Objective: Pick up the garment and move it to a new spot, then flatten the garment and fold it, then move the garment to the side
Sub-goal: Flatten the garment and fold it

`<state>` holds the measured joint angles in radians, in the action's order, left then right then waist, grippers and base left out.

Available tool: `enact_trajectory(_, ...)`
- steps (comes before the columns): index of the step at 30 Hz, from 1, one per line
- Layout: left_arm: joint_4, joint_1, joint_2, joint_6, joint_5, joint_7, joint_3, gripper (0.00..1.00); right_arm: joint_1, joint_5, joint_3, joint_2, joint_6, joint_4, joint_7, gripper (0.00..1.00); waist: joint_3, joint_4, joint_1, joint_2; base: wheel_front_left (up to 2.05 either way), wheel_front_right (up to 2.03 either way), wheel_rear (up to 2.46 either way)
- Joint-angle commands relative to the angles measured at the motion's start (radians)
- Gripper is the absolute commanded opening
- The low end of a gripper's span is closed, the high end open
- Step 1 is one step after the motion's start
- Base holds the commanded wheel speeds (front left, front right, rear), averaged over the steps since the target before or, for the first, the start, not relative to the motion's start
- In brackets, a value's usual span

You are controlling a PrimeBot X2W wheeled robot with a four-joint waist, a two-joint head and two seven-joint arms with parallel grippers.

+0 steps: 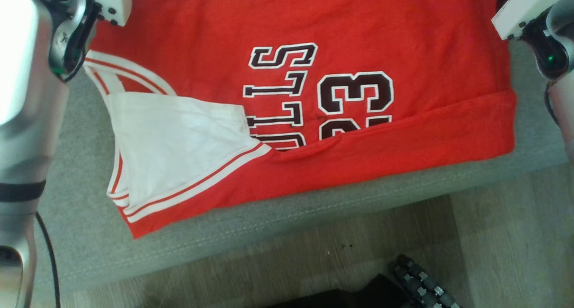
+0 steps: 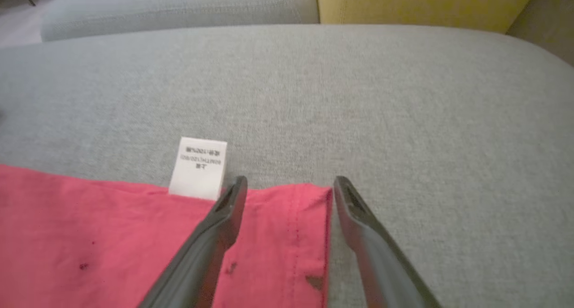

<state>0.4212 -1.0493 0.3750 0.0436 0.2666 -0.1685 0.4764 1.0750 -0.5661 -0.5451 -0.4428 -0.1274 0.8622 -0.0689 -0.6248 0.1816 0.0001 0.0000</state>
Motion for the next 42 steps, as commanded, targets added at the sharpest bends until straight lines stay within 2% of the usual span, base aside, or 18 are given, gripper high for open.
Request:
enact_trajectory(1,-0.047,-0.020,0.036,-0.010,0.002,-0.008,-0.024,0.00,0.012,0.013,-0.021,-0.025,-0.003,0.006,-0.001,1.00,-0.006,-0.008,-0.0001,0.0000,0.00,0.00,0.00)
enact_trajectory(13,-0.079,-0.018,0.044,-0.022,0.009,-0.021,-0.017,0.00,0.059,-0.018,-0.087,-0.016,-0.003,0.118,0.005,1.00,-0.023,-0.017,-0.0001,0.0000,0.00,0.00,0.00)
enact_trajectory(14,-0.080,-0.016,0.045,-0.023,0.009,-0.020,-0.016,0.00,0.059,-0.028,-0.095,-0.014,-0.003,0.120,0.001,0.01,-0.023,-0.018,-0.0001,0.0000,0.00,0.00,0.00)
enact_trajectory(25,-0.065,-0.007,0.051,-0.059,0.033,0.019,-0.046,0.00,0.103,-0.039,-0.118,-0.022,-0.003,0.171,0.149,0.00,0.000,-0.021,-0.0001,0.0000,0.00,0.00,0.00)
enact_trajectory(35,-0.031,-0.052,0.019,-0.114,0.033,0.145,-0.079,0.00,0.167,0.006,-0.086,0.006,-0.003,0.288,0.293,0.00,0.012,-0.029,-0.0001,0.0000,0.00,0.00,0.00)
enact_trajectory(42,0.022,-0.039,0.001,-0.101,0.035,0.180,-0.053,0.00,0.149,0.020,-0.086,0.051,-0.003,0.323,0.320,0.00,0.030,-0.029,-0.0001,0.0000,0.00,0.00,0.00)
